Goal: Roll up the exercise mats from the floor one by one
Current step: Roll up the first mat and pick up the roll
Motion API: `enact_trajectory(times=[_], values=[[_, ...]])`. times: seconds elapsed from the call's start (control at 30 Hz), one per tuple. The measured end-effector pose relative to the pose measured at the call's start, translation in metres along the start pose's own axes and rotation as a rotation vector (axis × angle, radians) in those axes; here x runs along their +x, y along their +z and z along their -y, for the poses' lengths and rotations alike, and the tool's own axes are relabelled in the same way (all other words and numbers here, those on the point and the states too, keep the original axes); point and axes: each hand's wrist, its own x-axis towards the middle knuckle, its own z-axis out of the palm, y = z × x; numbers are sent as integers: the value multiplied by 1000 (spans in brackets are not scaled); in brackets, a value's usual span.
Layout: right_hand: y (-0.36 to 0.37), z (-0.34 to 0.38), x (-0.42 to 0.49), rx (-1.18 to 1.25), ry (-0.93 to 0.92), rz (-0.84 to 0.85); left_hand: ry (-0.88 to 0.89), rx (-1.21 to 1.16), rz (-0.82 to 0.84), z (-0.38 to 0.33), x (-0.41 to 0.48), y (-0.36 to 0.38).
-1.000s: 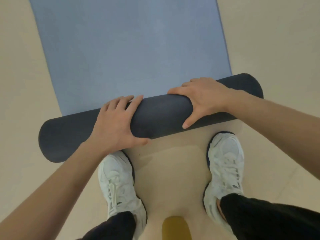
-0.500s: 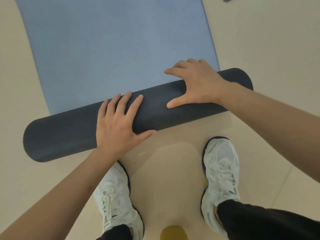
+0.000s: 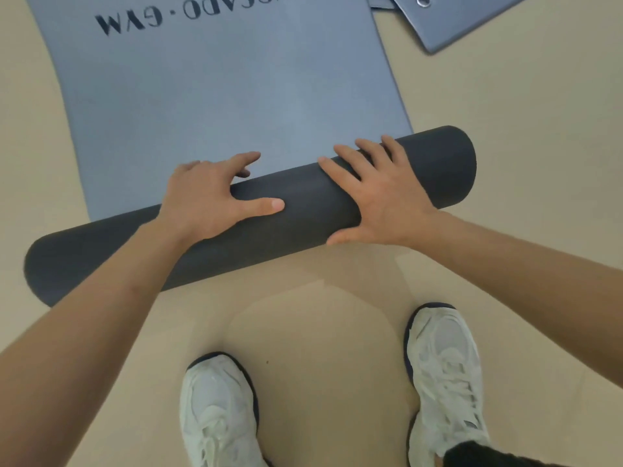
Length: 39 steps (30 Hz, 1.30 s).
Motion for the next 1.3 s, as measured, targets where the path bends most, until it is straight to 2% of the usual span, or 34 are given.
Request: enact_trajectory(times=[0.07,0.17,0.27,0.4,0.5,0.6,0.67,0.77,0.87,1.1,1.3], values=[[-6,-9,17,-1,-15,76,47,130,-186,0,2,-1],[-10,-24,40,44,-42,134,172,199,-448,-5,-8,7],[-15,-35,61,103,-47,177,278,262,-525,-11,-25,25],[-20,-40,72,103,39,169,189,365,-395,1,-30,36],[-15,-28,64,102,165,-13,160,430,-312,12,-19,31],[-3,-17,58,164,119,-182,136,447,-237,18,-2,24],[1,-18,57,157,66,-133,131,438,-187,23,10,16],[0,-19,56,5,29,25,140,404,-128,28,26,3],[-4,-22,63,-84,23,101,146,341,-78,27,37,-10],[-20,-28,80,2,2,154,135,212,20,22,40,-28],[-20,8,31,85,-3,243,93,163,157,22,-14,-9]])
